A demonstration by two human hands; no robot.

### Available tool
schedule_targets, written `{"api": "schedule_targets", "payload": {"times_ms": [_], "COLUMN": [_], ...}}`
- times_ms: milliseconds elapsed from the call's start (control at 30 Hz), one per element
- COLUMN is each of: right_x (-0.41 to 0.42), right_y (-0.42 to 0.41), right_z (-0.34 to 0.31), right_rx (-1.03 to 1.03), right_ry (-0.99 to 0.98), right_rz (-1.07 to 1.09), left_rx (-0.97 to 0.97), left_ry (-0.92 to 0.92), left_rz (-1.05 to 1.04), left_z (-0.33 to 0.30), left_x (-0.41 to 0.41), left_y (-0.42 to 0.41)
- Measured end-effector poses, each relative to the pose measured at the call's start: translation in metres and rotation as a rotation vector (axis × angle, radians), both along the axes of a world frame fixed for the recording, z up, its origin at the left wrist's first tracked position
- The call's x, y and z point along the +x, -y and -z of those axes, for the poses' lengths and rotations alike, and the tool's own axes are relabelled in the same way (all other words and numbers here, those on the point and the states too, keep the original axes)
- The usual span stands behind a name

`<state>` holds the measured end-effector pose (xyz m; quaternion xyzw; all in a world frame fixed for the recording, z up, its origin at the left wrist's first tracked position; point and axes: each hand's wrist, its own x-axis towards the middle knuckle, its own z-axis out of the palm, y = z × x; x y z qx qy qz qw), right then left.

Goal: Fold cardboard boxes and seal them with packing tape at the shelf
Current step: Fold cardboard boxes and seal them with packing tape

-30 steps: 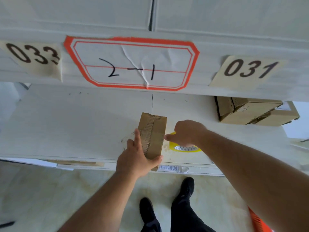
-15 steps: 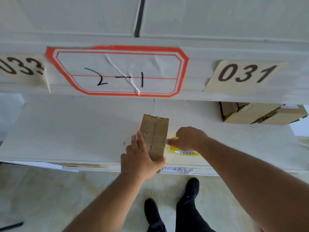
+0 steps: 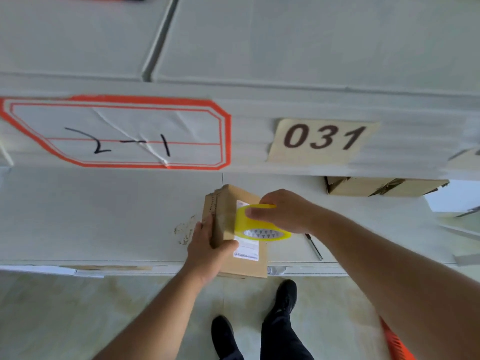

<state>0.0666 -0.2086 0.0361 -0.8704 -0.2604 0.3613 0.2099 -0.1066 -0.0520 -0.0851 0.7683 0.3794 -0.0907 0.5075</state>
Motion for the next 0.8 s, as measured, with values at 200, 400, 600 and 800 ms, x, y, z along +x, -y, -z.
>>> {"api": "schedule_targets", "payload": {"times_ms": [200,400,600,800], "right_x": [-0.024,-0.030,-0.004,0.017], "right_y": [-0.058,-0.085,-0.047,0.035], "right_z": [0.003,0.017,0.001,0.023], "right_rx": [0.021,0.041,-0.146,-0.466], "right_ry": [0.034,-0.073,0.158,0.272], "right_rz": [-0.023,-0.002,-0.162,-0.157], "left_rx": [0.014,-0.146,-0.173,-0.178], "left_ry": [0.172,0.047,0.144,0.147], "left_rz": [0.002,-0.105,-0.080,-0.057], "left_z": [-0.022,-0.002,0.006,0.002], "left_x": [0.000,-0.011,-0.011,-0.012], "left_y": [-0.005,-0.023,-0.023,-0.019]}}
